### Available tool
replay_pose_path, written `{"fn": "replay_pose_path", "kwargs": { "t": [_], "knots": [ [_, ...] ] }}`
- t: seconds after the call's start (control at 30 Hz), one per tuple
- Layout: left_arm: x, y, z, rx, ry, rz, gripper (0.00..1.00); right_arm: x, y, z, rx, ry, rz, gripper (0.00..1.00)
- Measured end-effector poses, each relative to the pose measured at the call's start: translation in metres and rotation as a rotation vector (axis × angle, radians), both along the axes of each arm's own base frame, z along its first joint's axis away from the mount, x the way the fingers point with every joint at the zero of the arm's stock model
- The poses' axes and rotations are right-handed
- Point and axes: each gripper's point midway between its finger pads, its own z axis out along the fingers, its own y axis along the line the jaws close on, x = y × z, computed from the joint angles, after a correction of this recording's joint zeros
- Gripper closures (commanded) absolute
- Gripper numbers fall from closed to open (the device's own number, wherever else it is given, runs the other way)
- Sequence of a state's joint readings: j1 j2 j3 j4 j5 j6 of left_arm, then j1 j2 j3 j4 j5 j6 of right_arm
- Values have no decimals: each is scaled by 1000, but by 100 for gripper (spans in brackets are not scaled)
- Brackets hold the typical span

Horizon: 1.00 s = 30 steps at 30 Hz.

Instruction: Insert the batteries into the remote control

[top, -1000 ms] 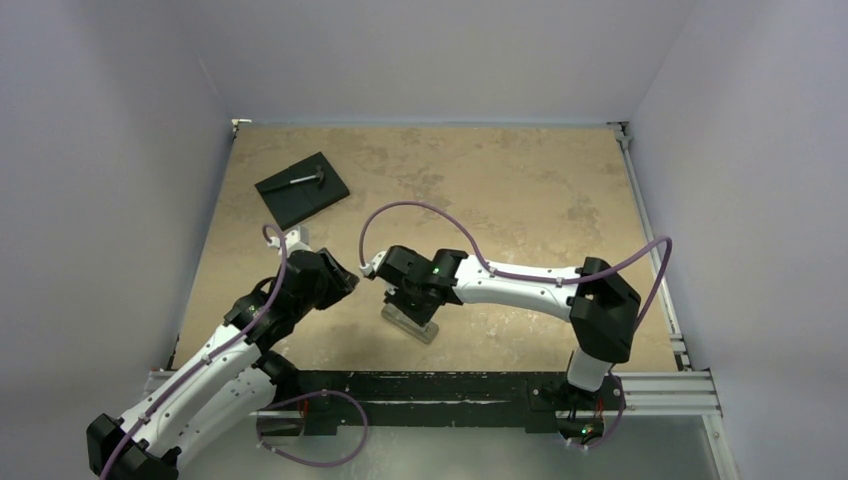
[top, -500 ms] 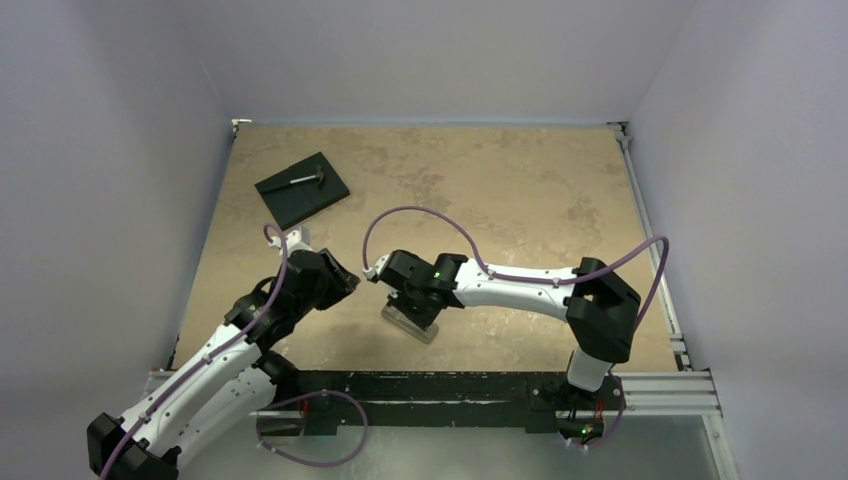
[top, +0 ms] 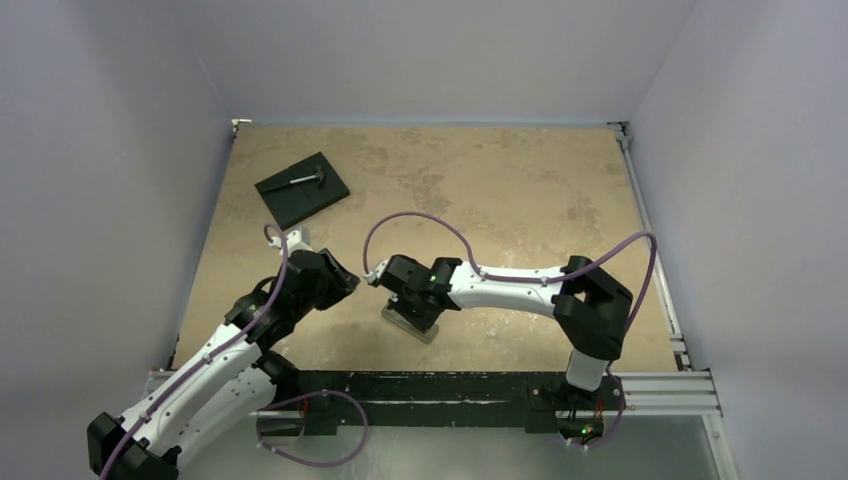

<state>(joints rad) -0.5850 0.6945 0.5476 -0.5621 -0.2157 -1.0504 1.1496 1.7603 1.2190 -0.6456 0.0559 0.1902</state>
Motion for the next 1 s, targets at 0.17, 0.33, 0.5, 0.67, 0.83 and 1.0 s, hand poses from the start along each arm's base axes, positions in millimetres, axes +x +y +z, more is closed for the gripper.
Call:
{"fn": "replay_pose_path", "kwargs": {
  "t": [0.17, 0.33, 0.5, 0.67, 0.83, 1.0],
  "knots": [
    [0, 0, 0, 0, 1, 0, 57, -1, -1, -8, -10, 9, 1, 100],
    [0, -1, -1, 0, 3, -1, 57, -2, 0, -10, -1, 22, 2, 100],
    [0, -1, -1, -1, 1, -2, 57, -2, -1, -10, -1, 22, 2, 96],
    [0, -1, -1, -1, 1, -2, 57, -2, -1, -9, -1, 21, 0, 82],
    [0, -1, -1, -1, 1, -2, 57, -2, -4, -5, -4, 13, -3, 54],
    [0, 0, 0, -2, 0, -3, 56, -1, -2, 9, 30, -2, 3, 36]
  ]
}}
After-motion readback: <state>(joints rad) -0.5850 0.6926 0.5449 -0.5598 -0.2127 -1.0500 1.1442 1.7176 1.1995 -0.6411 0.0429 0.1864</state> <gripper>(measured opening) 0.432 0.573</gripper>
